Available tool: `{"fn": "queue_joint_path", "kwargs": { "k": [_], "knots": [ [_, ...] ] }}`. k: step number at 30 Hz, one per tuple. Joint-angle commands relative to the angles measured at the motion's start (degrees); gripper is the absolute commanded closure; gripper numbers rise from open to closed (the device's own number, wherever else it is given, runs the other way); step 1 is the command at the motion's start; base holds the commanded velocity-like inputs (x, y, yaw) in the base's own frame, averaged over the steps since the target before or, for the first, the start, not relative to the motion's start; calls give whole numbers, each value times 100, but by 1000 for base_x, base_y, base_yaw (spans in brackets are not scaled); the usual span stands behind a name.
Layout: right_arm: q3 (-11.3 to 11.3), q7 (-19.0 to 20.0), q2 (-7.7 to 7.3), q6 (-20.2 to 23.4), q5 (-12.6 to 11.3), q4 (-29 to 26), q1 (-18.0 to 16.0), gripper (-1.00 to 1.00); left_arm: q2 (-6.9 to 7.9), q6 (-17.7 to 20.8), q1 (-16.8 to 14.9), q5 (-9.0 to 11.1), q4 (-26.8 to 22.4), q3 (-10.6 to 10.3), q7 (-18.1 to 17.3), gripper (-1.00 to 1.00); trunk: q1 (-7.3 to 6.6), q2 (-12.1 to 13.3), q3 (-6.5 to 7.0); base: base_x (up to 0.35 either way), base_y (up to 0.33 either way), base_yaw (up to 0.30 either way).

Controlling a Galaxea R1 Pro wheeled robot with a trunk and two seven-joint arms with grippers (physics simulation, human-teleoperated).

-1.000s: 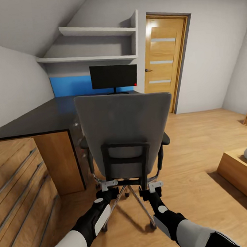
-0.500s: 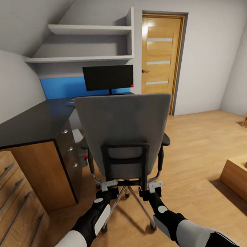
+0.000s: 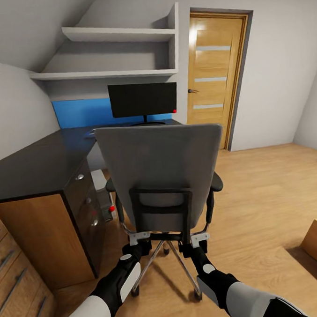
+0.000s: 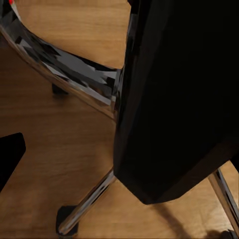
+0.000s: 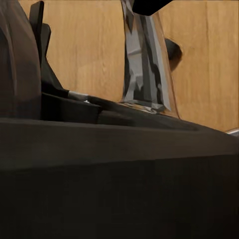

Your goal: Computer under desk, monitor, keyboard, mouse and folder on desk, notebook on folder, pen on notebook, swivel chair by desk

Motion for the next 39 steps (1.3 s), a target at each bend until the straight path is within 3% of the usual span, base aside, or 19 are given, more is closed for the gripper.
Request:
{"fn": "queue_joint_path", "kwargs": {
  "k": [1,14,39],
  "knots": [
    [82,-52,2,-16,-12,-1,-8,-100,5,20,-3,49,-10,-37,49,-100,2,-2,-5,322,0,10],
    [82,-52,2,-20,-12,-2,-5,-100,-4,20,-3,52,-10,-45,52,-100,2,-2,-5,185,0,29],
    [65,-51,-7,-23,-12,-2,-5,-100,-4,20,-3,45,-11,-44,53,-100,2,-2,-5,316,0,11]
  ]
}}
